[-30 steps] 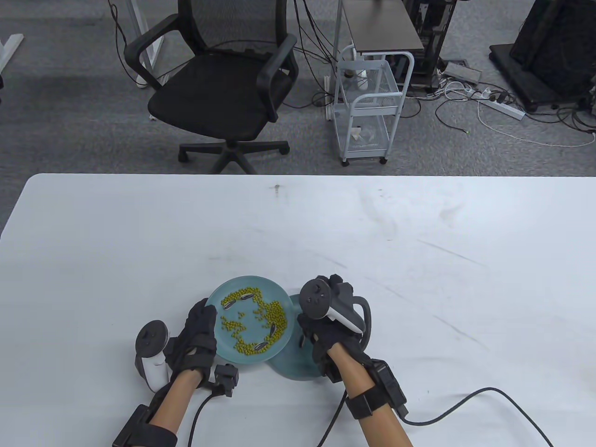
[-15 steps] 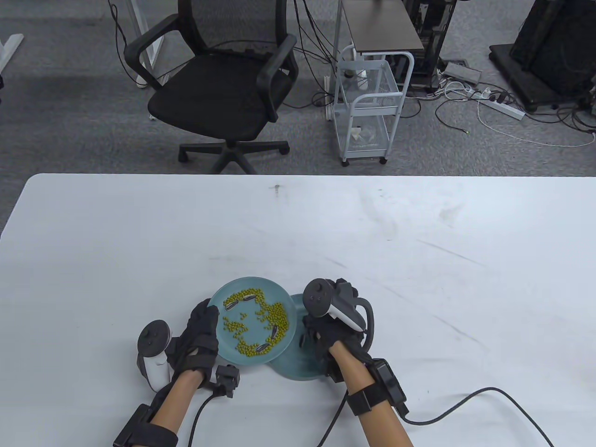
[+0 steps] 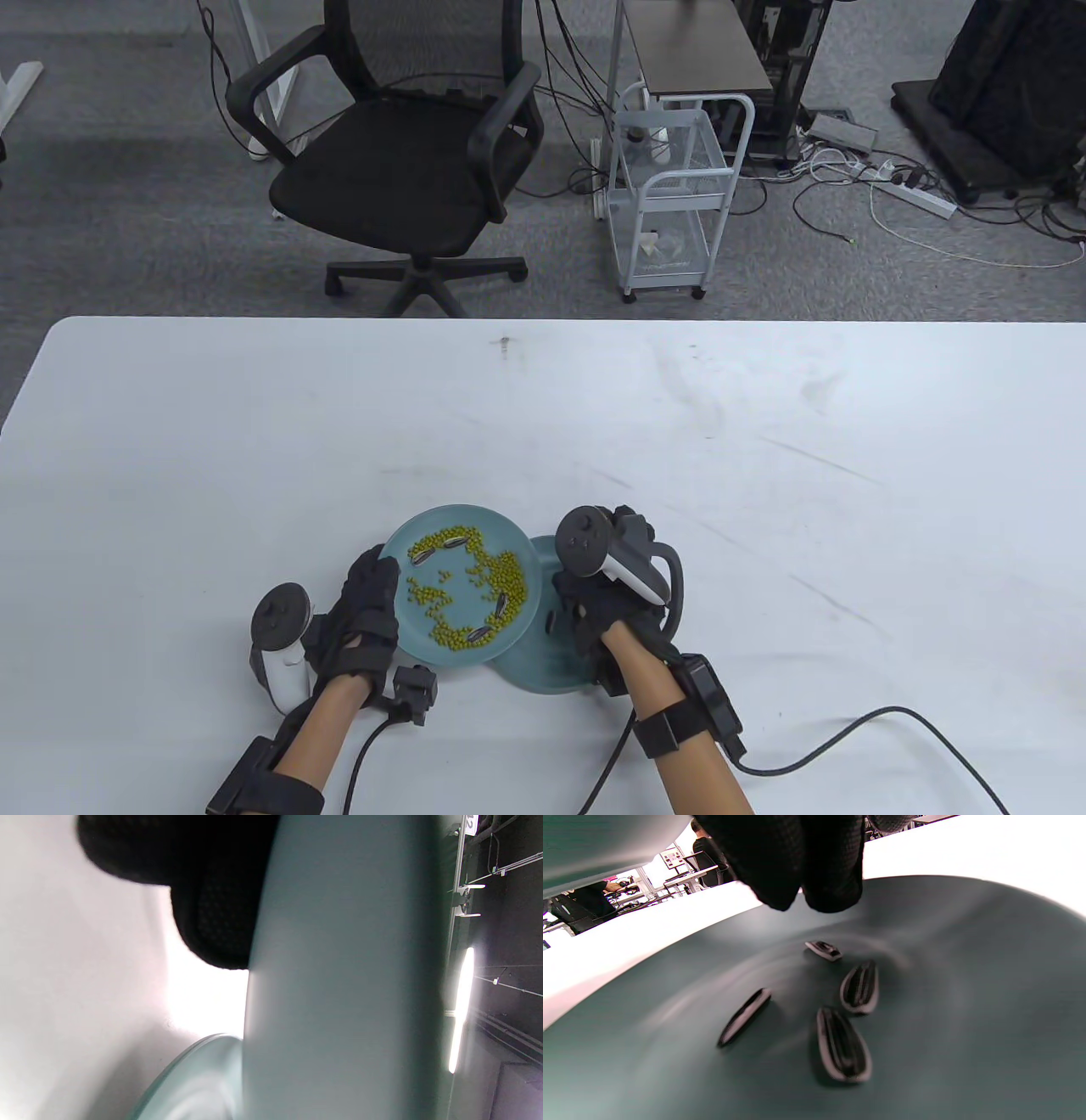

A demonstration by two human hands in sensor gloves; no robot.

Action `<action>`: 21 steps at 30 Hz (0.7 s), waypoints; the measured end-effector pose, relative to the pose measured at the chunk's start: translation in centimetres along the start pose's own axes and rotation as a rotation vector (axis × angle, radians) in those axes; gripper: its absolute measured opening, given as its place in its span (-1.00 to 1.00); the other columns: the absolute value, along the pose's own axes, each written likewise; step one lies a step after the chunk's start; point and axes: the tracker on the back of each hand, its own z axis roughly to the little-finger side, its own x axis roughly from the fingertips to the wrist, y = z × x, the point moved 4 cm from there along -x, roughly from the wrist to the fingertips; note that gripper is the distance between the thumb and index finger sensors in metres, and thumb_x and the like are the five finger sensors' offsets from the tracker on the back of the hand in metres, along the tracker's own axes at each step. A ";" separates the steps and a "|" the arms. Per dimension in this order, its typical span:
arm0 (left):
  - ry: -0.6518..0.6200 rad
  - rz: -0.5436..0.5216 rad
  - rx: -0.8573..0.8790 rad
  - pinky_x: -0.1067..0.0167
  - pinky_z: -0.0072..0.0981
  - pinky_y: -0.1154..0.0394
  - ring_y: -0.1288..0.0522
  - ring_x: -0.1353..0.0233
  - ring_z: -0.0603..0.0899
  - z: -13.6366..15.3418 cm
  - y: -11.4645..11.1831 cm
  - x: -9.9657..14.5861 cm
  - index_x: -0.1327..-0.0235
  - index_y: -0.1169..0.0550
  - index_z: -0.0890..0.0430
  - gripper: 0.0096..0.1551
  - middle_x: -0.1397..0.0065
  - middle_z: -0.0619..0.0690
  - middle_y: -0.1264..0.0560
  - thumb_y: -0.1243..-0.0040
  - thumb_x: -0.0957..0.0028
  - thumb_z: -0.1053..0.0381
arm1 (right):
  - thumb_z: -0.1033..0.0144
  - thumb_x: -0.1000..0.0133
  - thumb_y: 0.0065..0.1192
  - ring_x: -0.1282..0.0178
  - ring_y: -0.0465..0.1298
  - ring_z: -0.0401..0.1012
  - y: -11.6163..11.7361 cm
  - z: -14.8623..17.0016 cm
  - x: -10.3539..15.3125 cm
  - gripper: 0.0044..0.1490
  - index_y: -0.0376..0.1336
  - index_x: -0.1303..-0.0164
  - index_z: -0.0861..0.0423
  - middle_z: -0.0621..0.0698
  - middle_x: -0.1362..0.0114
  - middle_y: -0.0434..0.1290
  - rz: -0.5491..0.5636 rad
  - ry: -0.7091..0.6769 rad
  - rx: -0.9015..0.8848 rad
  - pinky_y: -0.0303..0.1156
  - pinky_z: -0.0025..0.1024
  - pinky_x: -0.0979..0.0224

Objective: Pick sunflower seeds with hand pinch into plate

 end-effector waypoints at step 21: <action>0.000 0.009 -0.002 0.26 -0.17 -0.61 -0.72 0.23 0.09 0.0 -0.1 -0.1 -0.49 -0.25 0.04 -0.49 -0.11 0.13 -0.61 0.04 -0.35 -0.10 | 0.38 -0.17 0.48 -0.56 -0.23 0.51 -1.1 -0.2 0.3 -0.56 0.49 -0.07 0.41 0.51 -0.65 -0.07 0.033 -0.015 -0.032 -0.28 0.53 -0.45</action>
